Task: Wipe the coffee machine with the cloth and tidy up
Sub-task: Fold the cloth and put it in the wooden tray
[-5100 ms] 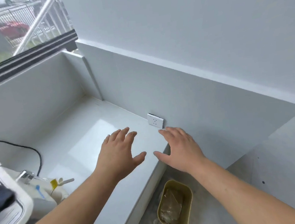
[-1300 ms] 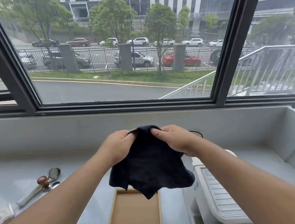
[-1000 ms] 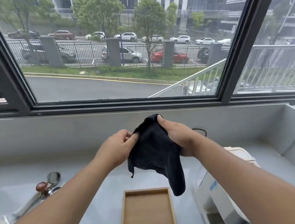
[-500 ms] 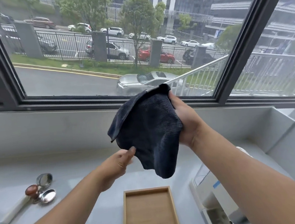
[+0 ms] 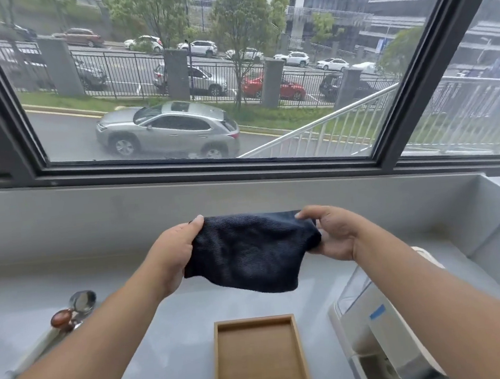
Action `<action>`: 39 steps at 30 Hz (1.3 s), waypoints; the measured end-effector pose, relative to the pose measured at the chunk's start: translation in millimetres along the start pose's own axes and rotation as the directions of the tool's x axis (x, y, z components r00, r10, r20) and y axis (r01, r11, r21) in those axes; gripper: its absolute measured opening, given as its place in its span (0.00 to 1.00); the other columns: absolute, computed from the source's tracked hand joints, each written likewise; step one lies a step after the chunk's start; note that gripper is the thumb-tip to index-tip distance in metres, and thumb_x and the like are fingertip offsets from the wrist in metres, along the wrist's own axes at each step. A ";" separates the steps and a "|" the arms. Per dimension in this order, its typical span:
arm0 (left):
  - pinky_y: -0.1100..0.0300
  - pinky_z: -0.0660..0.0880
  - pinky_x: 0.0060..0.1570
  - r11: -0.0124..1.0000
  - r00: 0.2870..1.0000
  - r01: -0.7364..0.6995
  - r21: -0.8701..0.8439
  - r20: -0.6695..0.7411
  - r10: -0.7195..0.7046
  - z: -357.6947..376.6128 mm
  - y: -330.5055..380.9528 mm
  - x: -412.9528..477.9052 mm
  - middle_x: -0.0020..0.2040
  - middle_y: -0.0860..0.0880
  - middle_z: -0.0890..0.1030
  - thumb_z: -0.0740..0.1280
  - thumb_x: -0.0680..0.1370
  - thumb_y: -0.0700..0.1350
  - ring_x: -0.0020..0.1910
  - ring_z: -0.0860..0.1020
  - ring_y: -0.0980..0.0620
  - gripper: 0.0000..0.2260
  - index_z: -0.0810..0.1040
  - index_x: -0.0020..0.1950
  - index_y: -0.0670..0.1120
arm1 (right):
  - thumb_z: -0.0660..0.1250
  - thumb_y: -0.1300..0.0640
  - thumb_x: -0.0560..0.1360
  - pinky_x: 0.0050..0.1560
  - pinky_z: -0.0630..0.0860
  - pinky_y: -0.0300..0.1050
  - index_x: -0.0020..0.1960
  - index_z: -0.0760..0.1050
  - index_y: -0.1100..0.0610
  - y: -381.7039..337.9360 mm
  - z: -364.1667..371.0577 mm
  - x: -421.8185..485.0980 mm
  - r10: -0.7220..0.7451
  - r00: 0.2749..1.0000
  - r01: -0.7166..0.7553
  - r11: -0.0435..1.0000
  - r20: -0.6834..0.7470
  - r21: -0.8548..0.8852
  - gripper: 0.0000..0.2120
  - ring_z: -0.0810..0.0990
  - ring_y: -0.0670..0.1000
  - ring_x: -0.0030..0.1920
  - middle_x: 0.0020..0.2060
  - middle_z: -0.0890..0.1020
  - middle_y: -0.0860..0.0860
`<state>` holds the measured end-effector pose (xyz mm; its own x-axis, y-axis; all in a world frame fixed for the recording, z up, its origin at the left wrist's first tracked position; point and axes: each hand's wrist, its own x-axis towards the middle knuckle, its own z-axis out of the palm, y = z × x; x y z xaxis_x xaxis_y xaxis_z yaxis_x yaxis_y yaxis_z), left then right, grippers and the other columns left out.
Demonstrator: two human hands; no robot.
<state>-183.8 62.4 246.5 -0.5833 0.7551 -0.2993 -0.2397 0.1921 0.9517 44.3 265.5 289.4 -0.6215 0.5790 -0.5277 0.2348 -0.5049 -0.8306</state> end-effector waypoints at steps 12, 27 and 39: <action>0.55 0.82 0.44 0.991 0.995 0.069 0.118 -0.084 -0.059 12.4 -12.6 -6.5 0.52 0.45 0.89 0.72 0.81 0.40 0.46 0.88 0.47 0.16 0.75 0.68 0.49 | 0.72 0.64 0.78 0.56 0.77 0.52 0.81 0.63 0.50 -1.8 -39.6 45.5 -0.262 0.956 0.197 0.908 -0.133 -0.369 0.35 0.81 0.59 0.60 0.64 0.79 0.60; 0.57 0.80 0.48 0.997 0.991 -0.005 -0.080 -0.137 -0.005 22.1 -6.5 -12.3 0.54 0.49 0.89 0.69 0.82 0.36 0.45 0.86 0.51 0.12 0.82 0.62 0.49 | 0.66 0.73 0.78 0.53 0.77 0.52 0.70 0.73 0.53 -16.6 -47.0 52.8 -0.184 0.977 0.211 0.910 0.111 -0.357 0.25 0.82 0.61 0.58 0.61 0.81 0.63; 0.59 0.74 0.42 0.661 0.906 -0.053 0.749 -0.243 0.348 10.4 0.2 -1.1 0.42 0.61 0.85 0.75 0.77 0.49 0.46 0.81 0.60 0.03 0.85 0.45 0.58 | 0.73 0.56 0.76 0.42 0.76 0.42 0.43 0.82 0.46 -3.8 -64.4 51.0 -0.500 0.864 0.299 0.418 0.057 -0.858 0.06 0.83 0.48 0.40 0.38 0.86 0.44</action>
<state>-175.1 68.1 247.7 -0.8000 0.5984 0.0435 0.4537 0.5558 0.6966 59.8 338.1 254.2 -0.6973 0.7161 -0.0304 0.5539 0.5115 -0.6569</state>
